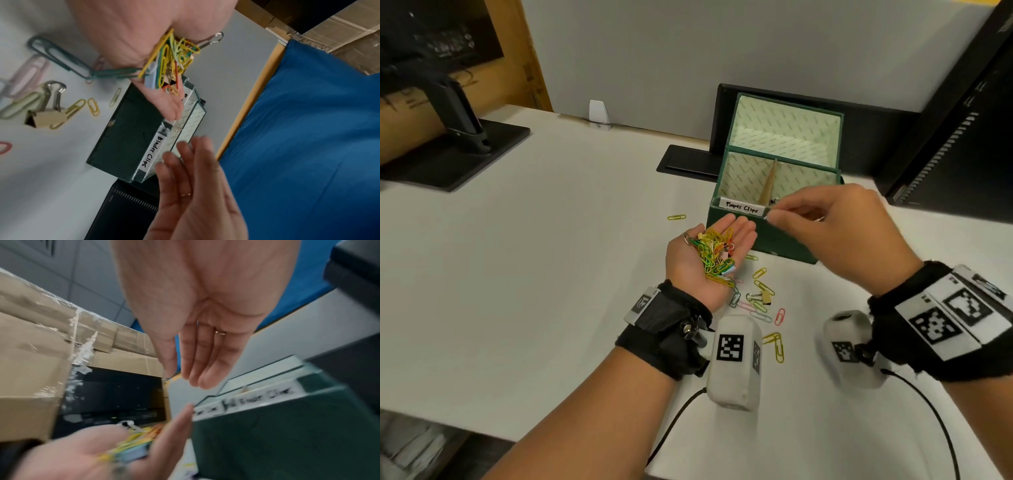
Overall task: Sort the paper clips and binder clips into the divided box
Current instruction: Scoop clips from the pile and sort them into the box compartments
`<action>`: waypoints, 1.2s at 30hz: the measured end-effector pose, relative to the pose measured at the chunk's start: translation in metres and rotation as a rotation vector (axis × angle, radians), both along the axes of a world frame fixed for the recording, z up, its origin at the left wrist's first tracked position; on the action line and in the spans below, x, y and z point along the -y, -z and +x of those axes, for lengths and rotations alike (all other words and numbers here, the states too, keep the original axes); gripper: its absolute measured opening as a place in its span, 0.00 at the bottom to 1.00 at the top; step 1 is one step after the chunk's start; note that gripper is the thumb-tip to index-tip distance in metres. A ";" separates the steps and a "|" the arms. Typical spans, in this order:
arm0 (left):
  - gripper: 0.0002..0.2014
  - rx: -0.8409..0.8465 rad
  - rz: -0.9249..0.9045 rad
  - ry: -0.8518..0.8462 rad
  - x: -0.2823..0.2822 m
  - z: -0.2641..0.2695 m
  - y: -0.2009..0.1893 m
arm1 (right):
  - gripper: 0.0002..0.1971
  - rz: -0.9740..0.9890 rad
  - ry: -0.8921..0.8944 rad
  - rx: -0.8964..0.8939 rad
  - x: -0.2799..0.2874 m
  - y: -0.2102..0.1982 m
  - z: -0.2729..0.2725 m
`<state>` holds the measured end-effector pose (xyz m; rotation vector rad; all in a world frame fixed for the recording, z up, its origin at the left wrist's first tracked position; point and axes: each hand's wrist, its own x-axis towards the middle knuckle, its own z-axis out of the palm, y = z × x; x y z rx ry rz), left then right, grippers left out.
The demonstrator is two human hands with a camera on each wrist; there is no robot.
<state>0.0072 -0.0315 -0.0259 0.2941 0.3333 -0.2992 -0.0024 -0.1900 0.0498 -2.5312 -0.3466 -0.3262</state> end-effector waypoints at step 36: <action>0.29 0.037 0.022 -0.105 -0.003 -0.001 -0.005 | 0.12 0.516 -0.211 -0.516 -0.048 -0.011 0.008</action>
